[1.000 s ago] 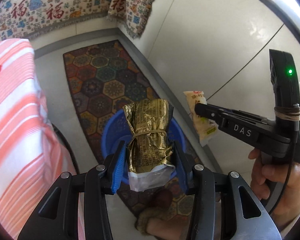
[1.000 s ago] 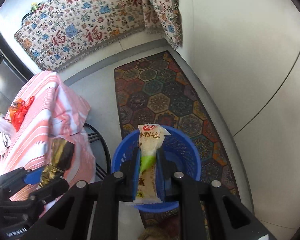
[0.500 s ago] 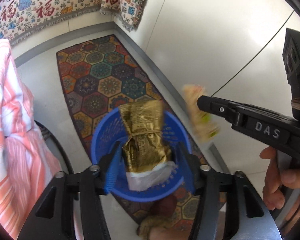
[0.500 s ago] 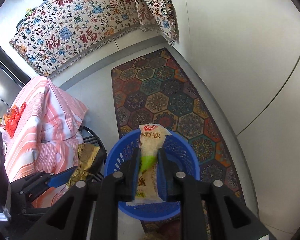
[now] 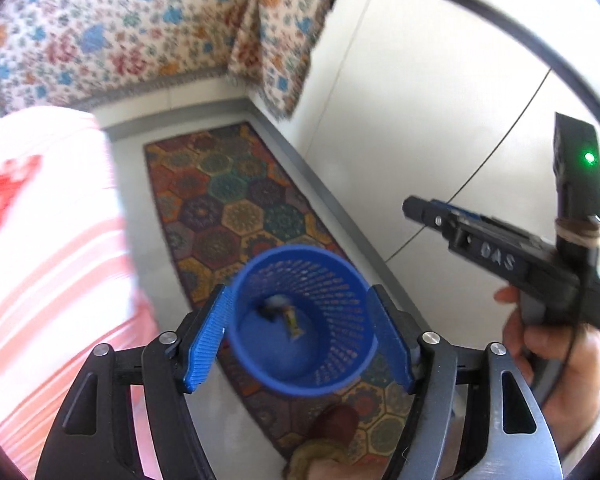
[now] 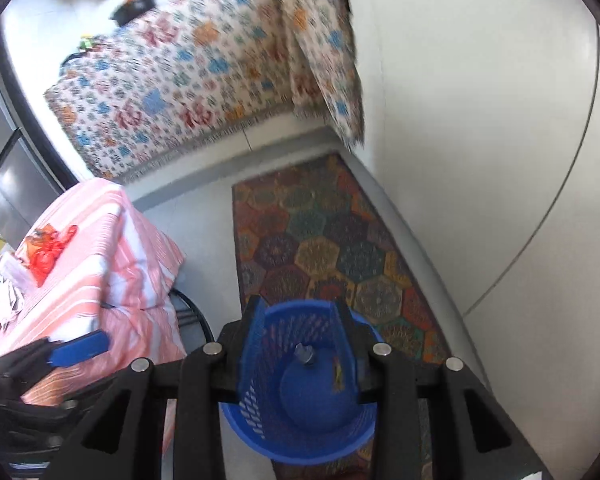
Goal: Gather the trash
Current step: 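Return to the table and grasp the red plastic bag with the right tool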
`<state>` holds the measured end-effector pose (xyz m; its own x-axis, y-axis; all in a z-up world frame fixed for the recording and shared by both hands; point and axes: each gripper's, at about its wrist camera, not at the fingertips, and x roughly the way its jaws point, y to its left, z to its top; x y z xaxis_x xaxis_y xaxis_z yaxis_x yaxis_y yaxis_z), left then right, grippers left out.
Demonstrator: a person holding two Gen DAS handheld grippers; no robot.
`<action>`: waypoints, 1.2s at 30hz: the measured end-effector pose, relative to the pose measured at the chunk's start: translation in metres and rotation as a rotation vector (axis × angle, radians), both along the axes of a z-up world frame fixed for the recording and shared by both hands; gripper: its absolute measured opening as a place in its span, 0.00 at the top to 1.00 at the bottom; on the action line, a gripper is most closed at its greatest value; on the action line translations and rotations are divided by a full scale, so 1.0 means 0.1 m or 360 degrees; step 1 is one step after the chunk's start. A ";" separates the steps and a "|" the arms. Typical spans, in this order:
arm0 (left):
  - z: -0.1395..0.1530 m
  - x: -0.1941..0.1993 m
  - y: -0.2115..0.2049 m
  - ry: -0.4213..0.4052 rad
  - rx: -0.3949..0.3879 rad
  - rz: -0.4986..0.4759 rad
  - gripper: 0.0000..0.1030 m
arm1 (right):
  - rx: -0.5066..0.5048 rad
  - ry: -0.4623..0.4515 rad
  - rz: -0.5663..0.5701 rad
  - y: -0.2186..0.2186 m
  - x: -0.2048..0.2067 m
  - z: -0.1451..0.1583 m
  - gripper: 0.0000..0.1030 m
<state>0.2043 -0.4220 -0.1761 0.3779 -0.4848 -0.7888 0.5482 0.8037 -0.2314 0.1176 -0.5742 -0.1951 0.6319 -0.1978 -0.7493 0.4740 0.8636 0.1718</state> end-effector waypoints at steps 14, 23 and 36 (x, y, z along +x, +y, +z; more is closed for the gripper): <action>-0.10 -0.39 2.30 -0.0105 0.0295 0.0618 0.27 | -0.0206 -0.0239 0.0569 1.73 0.63 0.50 0.61; -0.27 -0.23 3.27 -0.0096 0.0412 0.0895 0.21 | -0.0279 -0.0133 0.1125 3.11 0.99 0.20 0.61; -0.32 0.02 3.61 -0.0117 0.0420 0.0945 0.00 | -0.0137 0.0071 0.0964 3.04 1.46 -0.18 0.61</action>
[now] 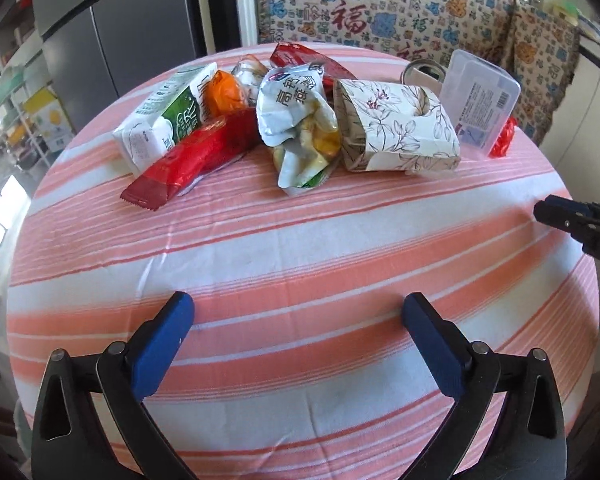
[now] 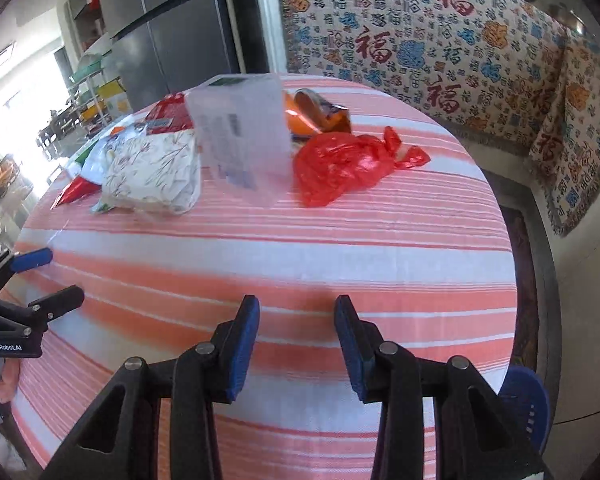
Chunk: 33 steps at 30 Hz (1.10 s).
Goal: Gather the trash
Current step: 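Return to the table and grasp the red plastic bag with the right tool, then grasp the red snack wrapper with the left tool while the right tool holds the red bag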
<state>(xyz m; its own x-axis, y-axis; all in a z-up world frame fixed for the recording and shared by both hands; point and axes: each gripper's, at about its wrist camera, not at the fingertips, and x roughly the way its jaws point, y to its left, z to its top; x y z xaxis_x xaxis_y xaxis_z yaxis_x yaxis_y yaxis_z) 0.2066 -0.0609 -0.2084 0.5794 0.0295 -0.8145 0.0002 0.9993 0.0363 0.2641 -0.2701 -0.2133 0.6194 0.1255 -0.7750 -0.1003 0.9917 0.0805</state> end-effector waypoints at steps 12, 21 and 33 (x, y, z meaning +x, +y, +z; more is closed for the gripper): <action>-0.01 -0.03 0.01 -0.0017 -0.0002 0.0007 0.00 | 0.0409 -0.0091 -0.0287 -0.26 0.65 0.19 0.59; -0.02 -0.03 0.00 -0.0018 -0.0003 0.0006 0.00 | 0.0413 0.0049 -0.0478 -0.23 1.15 0.07 0.41; 0.00 -0.06 0.05 0.0012 -0.0013 -0.0082 0.00 | 0.0138 0.0160 -0.0028 -0.17 0.59 0.21 0.60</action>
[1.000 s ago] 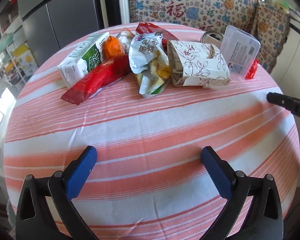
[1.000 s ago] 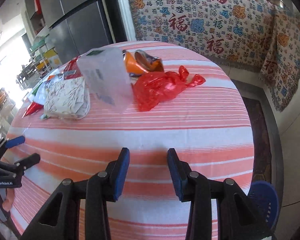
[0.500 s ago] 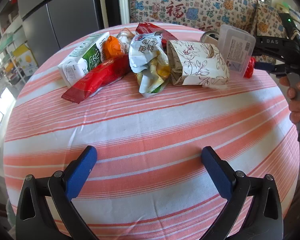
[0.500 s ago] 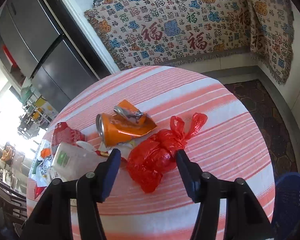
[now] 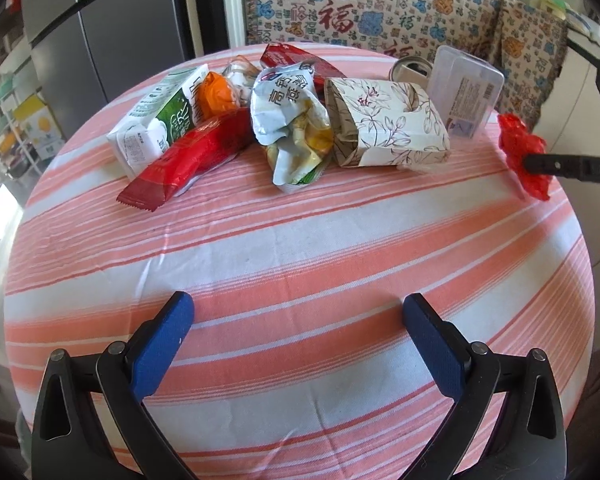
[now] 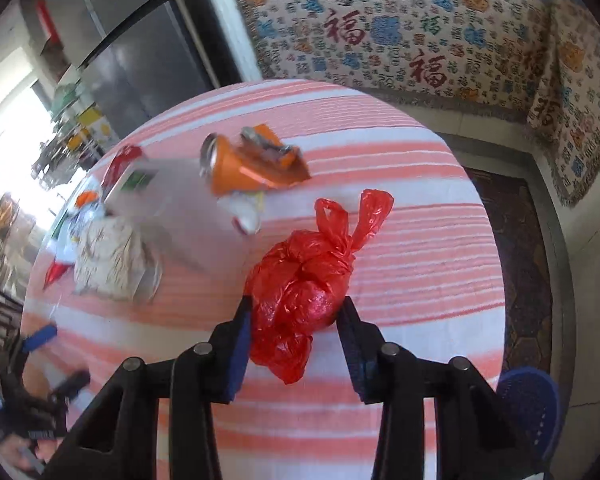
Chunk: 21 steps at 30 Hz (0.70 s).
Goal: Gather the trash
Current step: 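Grasp the red snack wrapper with the left tool while the right tool holds the red bag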
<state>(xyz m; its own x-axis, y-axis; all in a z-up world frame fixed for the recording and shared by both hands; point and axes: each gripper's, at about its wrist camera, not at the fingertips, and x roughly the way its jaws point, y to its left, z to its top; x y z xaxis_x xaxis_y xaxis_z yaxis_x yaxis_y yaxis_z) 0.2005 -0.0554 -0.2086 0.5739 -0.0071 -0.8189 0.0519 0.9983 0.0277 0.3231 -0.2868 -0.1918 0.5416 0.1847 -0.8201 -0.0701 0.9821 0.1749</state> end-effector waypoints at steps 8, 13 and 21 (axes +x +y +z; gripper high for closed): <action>0.28 0.03 0.63 -0.0040 -0.0069 0.0118 0.01 | -0.0128 0.0024 0.0314 0.16 -0.59 -0.07 0.59; 0.31 0.44 0.54 -0.0069 0.0109 0.0028 0.01 | -0.0112 0.0007 0.0300 0.10 -0.60 -0.06 0.57; 0.13 0.60 0.45 0.0031 0.0082 -0.0023 0.59 | -0.0129 -0.0032 0.0311 0.18 -0.65 -0.06 0.57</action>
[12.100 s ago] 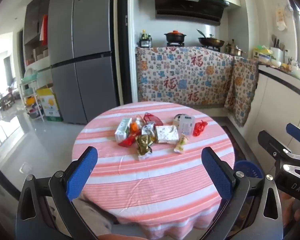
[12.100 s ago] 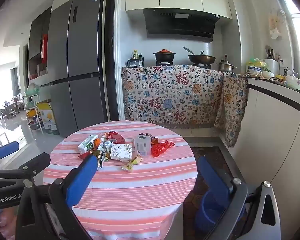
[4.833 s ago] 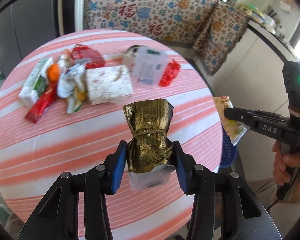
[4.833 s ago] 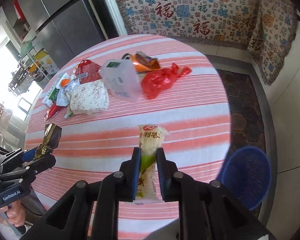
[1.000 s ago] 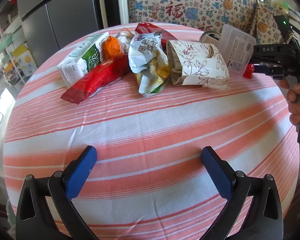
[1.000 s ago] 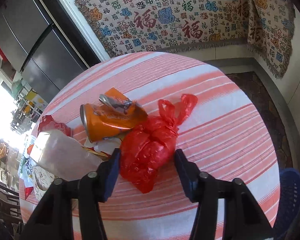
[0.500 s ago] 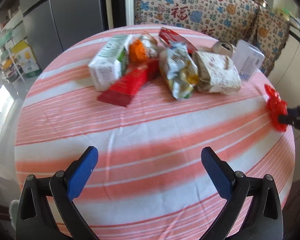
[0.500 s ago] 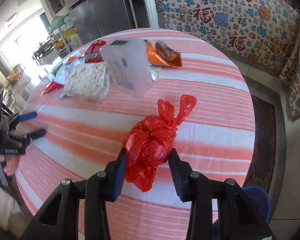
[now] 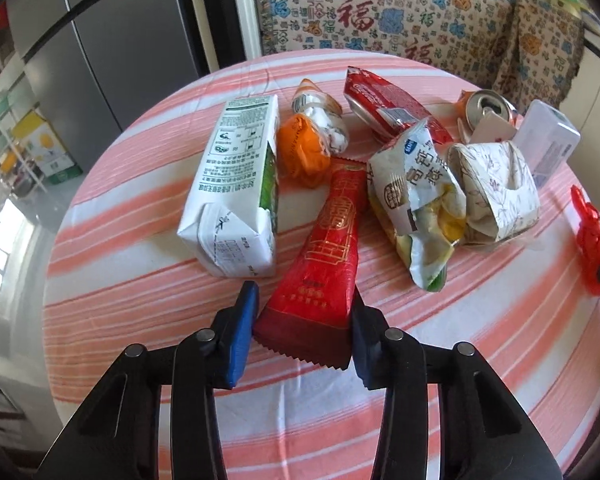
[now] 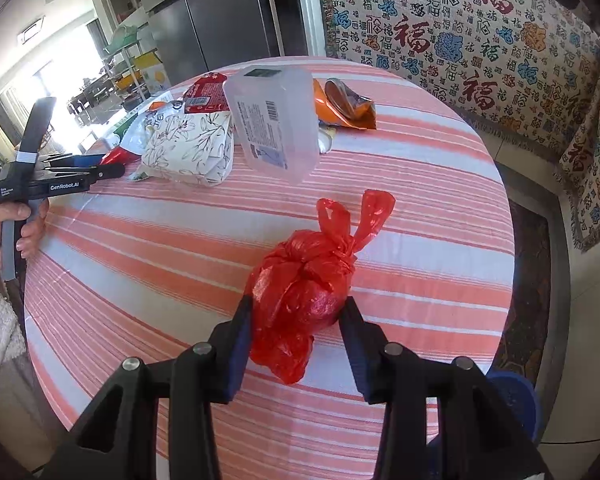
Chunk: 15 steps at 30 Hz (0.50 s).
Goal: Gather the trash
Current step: 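Grasp the red snack wrapper with the left tool while the right tool holds the red bag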
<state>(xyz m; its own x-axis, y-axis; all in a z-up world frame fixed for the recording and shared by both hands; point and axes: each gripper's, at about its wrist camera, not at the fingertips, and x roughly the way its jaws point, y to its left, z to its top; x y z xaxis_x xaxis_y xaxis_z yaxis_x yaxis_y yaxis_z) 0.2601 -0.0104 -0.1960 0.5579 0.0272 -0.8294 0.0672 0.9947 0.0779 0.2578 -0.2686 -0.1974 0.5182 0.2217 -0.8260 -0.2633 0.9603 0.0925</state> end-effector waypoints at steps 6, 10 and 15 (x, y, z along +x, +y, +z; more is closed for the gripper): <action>0.07 -0.46 -0.02 0.0056 -0.0096 0.0071 0.59 | -0.0010 0.0009 0.0050 0.00 -0.06 0.02 0.57; 0.02 -0.87 -0.06 0.0143 -0.0179 0.0076 0.58 | -0.0026 0.0016 0.0060 -0.03 -0.10 0.03 0.57; 0.04 -1.12 -0.18 0.0210 -0.0318 -0.0029 0.47 | -0.0046 0.0061 0.0034 -0.09 -0.14 -0.01 0.51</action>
<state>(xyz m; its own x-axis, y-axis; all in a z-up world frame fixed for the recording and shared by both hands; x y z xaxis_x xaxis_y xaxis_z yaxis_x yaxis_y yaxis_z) 0.1481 -0.0280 -0.1921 0.4430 -0.1538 -0.8832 0.0815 0.9880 -0.1312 0.2433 -0.2778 -0.1981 0.4813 0.2083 -0.8514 -0.2807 0.9568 0.0755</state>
